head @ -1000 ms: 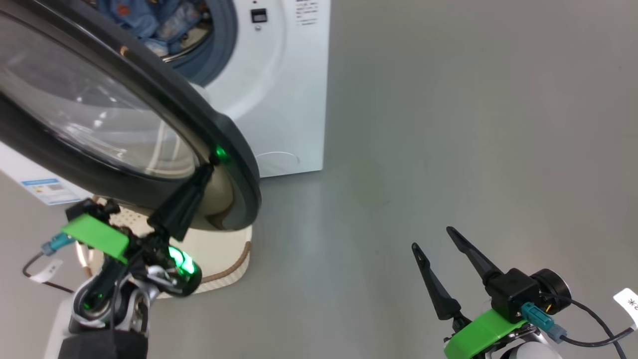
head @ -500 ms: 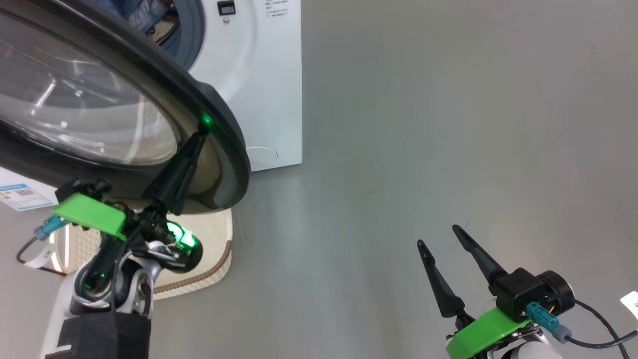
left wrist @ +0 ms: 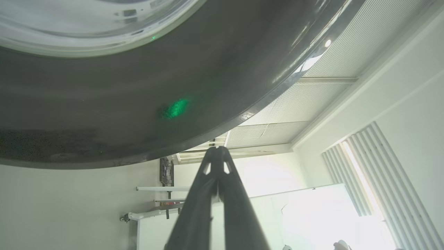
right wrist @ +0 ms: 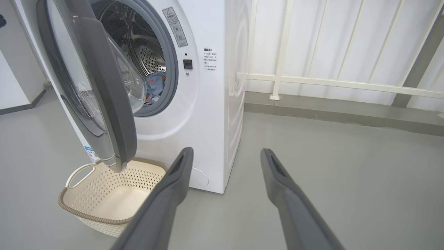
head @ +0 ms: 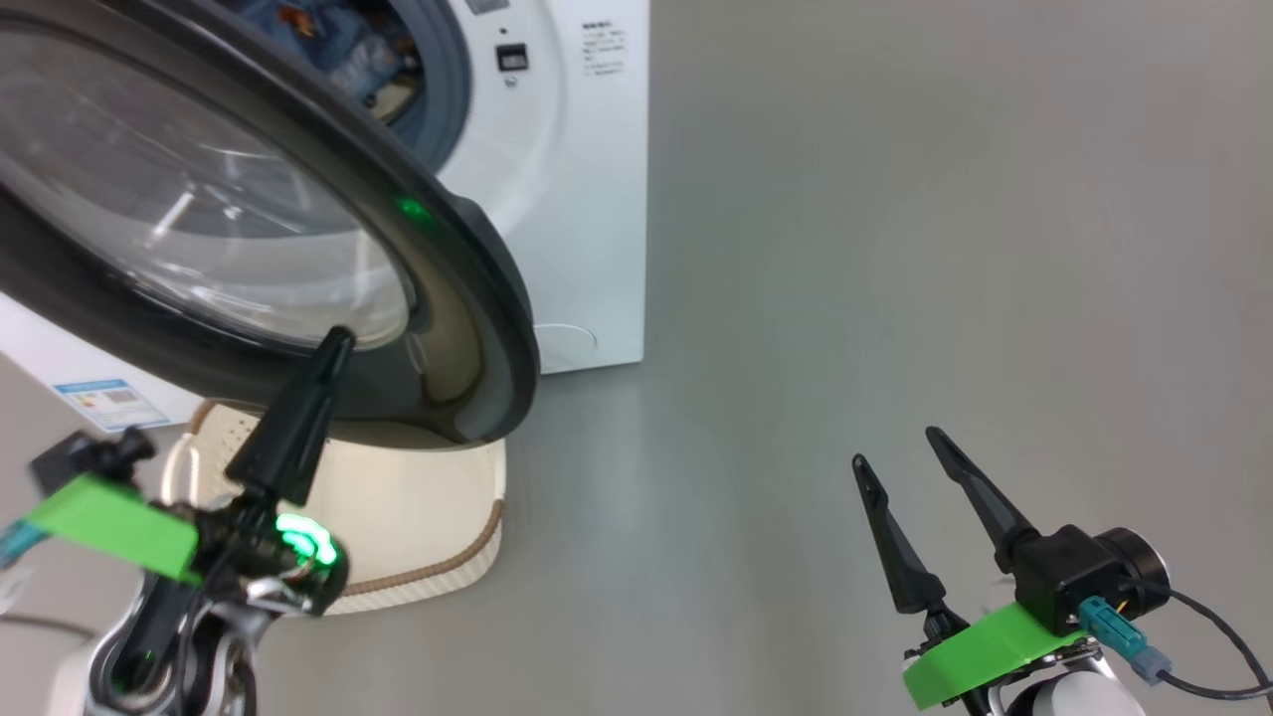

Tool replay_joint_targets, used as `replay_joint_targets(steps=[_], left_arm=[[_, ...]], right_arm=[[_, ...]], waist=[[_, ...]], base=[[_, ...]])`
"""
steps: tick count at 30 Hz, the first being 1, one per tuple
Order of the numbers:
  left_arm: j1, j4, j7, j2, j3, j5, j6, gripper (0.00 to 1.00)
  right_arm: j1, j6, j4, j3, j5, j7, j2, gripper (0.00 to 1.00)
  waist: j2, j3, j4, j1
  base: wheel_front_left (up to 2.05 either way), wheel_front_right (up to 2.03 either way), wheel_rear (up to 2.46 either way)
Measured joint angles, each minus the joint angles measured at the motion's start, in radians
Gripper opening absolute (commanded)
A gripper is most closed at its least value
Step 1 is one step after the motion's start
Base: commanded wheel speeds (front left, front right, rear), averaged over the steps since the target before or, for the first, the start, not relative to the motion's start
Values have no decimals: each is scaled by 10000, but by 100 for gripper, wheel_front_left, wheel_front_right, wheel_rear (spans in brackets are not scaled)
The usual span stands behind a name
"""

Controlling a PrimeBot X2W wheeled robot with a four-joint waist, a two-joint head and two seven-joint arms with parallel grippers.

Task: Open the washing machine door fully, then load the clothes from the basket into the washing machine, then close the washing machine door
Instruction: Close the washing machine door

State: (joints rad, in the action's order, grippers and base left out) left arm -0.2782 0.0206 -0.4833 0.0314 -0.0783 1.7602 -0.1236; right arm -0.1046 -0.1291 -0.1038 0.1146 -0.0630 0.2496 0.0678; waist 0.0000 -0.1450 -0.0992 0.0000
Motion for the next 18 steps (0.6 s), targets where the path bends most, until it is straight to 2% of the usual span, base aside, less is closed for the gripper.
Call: replay_joint_targets(steps=[3, 7, 9, 11, 14, 16, 18], left_arm=[[553, -692, 660, 4, -207, -1003, 0, 0], [1175, -1521, 2090, 186, -17, -3382, 0, 0], [1434, -1862, 3275, 543, 433, -4775, 0, 0], [1730, -1985, 4757, 1254, 1279, -6525, 0, 0], [2237, -1743, 6905, 1870, 2429, -7843, -2, 0], [2485, -1381, 7298, 2153, 2838, -8765, -2, 0], [2615, -1235, 7346, 2136, 2729, -9714, -4, 0]], right_arm=[[27, 0, 221, -65, 0, 0, -2, 100], [47, 0, 382, -165, 0, 2, -2, 100], [95, 0, 443, -167, 2, 2, -4, 100], [146, 0, 462, -178, 0, 2, -4, 100], [254, 0, 472, -188, 2, 2, -10, 100], [262, 0, 474, -221, 0, 2, -10, 100], [275, 0, 485, -238, 2, 2, -13, 100]], waist=[[0, 180, 181, 0], [0, 410, 398, 0], [0, 518, 486, 0], [0, 612, 561, 0], [0, 757, 643, 0], [0, 834, 696, 0], [0, 893, 759, 0]], base=[[0, 0, 0], [0, 0, 0], [0, 0, 0], [0, 0, 0], [0, 0, 0], [0, 0, 0], [0, 0, 0]])
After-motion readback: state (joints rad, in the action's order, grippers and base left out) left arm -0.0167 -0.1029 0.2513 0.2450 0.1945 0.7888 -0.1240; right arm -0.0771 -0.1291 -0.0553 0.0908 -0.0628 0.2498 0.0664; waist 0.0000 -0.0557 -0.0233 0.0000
